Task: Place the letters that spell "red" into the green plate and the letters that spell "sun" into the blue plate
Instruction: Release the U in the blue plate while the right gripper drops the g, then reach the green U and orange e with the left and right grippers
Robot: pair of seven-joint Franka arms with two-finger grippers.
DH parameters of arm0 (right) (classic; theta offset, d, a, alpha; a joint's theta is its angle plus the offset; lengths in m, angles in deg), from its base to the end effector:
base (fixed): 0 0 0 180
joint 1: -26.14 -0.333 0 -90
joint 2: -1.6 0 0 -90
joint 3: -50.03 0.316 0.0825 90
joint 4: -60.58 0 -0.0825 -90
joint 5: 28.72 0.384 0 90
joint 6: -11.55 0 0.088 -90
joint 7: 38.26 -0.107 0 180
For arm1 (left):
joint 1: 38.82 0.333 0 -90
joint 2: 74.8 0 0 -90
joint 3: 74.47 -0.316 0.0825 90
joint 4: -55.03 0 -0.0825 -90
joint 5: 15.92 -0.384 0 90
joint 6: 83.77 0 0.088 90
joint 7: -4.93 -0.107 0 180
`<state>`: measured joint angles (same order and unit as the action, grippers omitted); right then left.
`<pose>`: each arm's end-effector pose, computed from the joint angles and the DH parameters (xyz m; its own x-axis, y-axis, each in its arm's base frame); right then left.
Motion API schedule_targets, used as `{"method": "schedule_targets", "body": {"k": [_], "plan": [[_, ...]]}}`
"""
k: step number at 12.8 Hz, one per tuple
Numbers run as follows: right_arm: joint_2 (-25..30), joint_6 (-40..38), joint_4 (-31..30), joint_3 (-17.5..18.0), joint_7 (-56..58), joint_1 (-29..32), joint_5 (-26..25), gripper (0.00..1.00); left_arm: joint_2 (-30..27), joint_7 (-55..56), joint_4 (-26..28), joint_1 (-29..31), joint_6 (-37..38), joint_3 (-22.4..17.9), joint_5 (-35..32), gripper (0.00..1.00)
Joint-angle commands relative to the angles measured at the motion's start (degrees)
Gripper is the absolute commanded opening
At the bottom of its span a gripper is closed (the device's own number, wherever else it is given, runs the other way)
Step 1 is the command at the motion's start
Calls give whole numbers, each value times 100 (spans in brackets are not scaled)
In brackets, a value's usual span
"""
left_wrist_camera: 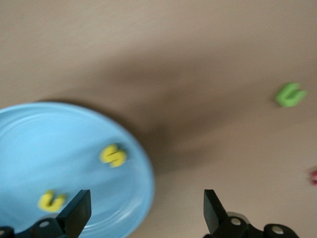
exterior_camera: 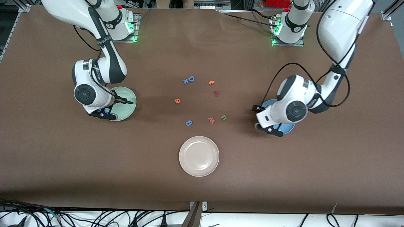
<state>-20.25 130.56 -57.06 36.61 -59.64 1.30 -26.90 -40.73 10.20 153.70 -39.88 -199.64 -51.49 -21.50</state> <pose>0.5411 0.1112 0.2317 0.9331 -0.2106 -0.2914 -0.1613 -0.9695 0.1845 0.5955 -0.2363 0.2458 0.9047 -0.3433 -0.2523 -0.3219 -0.9387 0.1229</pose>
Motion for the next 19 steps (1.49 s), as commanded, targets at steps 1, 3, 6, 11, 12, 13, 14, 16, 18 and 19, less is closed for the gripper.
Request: {"method": "schedule_targets", "body": {"k": [1,3,6,11,12,13,14,16,18,19], "plan": [[15,-45,-23,-3,125,22,28,68,91,281,-225,-621,-135,-31,-110,100],[23,-45,-5,6,55,22,37,78,248,273,-208,-843,-661,-31,-109,100],[67,-45,13,119,11,-4,272,79,547,177,-216,-1115,-1392,-40,-153,99],[32,349,136,944,-1637,-126,1039,79,995,132,-260,-1221,-2035,-49,-1304,90],[-3,577,136,1094,-2068,-231,1030,79,1066,132,-347,-1273,-2114,-49,-1322,90],[-29,710,136,1148,-2412,-415,1030,79,1119,176,-374,-1291,-2167,-49,-1322,90],[-82,859,136,1148,-2632,-600,1030,79,1128,202,-375,-1326,-2176,-49,-1322,90],[-301,1420,136,1148,-2941,-916,1039,79,1128,203,-375,-1335,-2176,-49,-1349,88],[-512,2027,162,1148,-3397,-1180,1030,79,1145,202,-375,-1414,-2228,-49,-1375,80],[-626,2169,223,1148,-3573,-1286,1030,79,1145,185,-375,-1475,-2246,-49,-1366,72]]}}
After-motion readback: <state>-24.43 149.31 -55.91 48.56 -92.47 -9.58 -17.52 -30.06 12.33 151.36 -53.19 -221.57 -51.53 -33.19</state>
